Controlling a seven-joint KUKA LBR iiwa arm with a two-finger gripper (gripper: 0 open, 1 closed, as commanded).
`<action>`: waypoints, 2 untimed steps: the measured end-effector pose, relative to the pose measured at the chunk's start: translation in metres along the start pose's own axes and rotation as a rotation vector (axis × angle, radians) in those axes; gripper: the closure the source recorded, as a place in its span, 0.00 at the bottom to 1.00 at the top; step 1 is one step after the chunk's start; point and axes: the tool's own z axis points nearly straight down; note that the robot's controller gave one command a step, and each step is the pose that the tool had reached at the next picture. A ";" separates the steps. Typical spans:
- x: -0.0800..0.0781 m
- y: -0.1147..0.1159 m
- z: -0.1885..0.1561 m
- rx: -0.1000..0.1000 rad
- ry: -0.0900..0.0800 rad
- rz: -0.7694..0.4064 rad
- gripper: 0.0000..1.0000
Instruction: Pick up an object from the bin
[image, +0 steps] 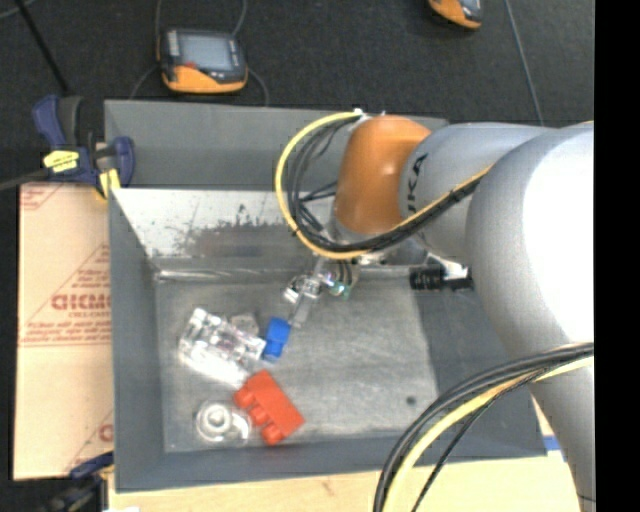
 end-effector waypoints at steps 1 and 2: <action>-0.013 -0.010 -0.005 0.002 -0.002 0.036 0.00; -0.020 -0.021 0.032 0.007 0.008 0.159 0.00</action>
Offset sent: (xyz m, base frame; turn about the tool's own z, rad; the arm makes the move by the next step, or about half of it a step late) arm 0.0064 -0.0137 0.0038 0.0413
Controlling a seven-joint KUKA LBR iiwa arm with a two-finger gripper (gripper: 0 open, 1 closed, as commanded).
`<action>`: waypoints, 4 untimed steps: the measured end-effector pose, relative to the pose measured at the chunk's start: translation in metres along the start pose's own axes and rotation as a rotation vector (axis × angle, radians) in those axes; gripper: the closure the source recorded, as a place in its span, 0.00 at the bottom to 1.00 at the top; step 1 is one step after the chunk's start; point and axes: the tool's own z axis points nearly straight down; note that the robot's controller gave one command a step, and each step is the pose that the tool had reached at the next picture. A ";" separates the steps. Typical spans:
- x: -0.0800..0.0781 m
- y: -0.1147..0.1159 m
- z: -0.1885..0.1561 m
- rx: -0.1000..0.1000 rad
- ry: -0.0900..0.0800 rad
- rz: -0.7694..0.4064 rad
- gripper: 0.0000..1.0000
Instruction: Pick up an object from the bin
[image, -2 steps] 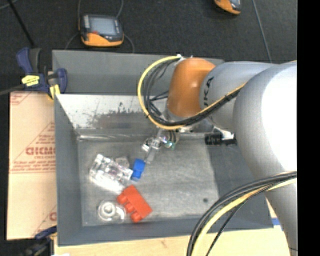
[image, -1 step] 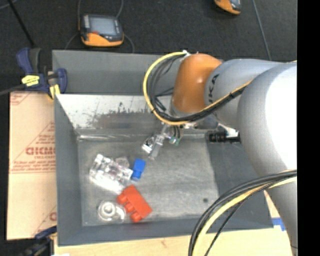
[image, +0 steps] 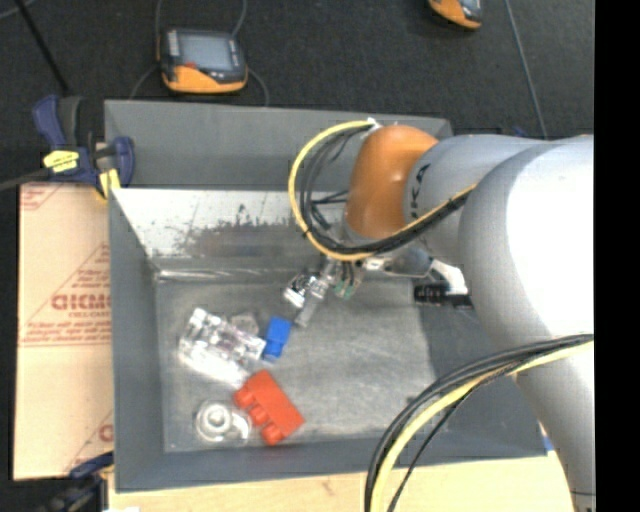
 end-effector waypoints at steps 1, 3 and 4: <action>0.000 0.008 0.000 0.008 0.002 -0.018 0.00; -0.003 0.009 -0.006 0.000 -0.007 -0.022 1.00; -0.005 0.009 -0.054 -0.005 -0.012 -0.022 1.00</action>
Offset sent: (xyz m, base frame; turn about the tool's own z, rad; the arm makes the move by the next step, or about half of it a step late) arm 0.0059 0.0107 0.0005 -0.0143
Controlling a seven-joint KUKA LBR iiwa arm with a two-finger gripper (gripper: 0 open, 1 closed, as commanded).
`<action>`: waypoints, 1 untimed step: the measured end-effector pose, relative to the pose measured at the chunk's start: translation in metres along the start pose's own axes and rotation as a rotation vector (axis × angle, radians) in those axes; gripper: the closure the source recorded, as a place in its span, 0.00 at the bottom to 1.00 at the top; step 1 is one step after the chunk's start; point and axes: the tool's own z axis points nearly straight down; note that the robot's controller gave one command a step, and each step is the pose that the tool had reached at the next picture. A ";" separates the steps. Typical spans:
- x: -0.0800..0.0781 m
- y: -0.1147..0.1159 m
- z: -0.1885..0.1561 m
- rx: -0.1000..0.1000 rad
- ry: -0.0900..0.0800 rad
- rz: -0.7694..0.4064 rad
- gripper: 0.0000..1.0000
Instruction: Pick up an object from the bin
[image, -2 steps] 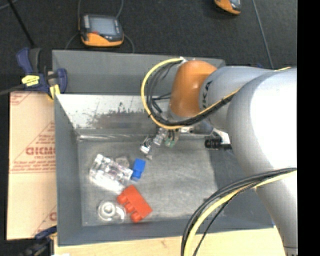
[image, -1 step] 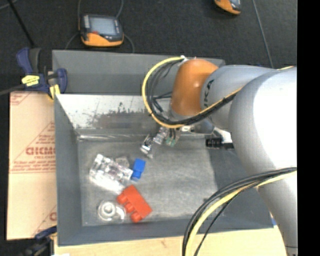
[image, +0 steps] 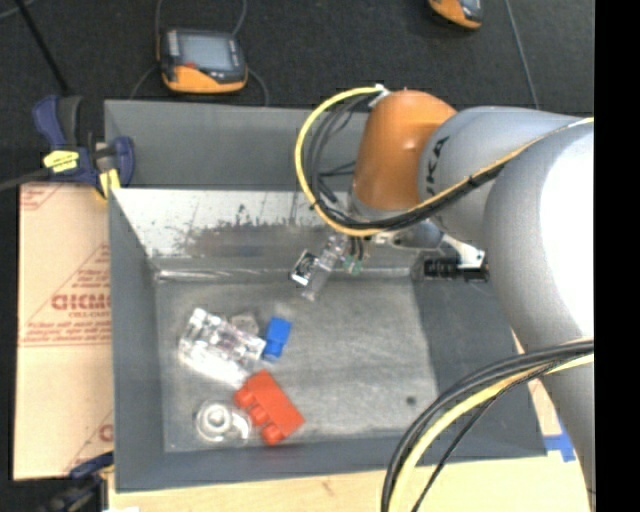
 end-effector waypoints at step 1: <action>-0.003 0.000 -0.041 0.000 0.001 -0.003 1.00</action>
Offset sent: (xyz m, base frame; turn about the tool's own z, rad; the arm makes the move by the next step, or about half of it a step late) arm 0.0001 -0.0002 0.0372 0.0000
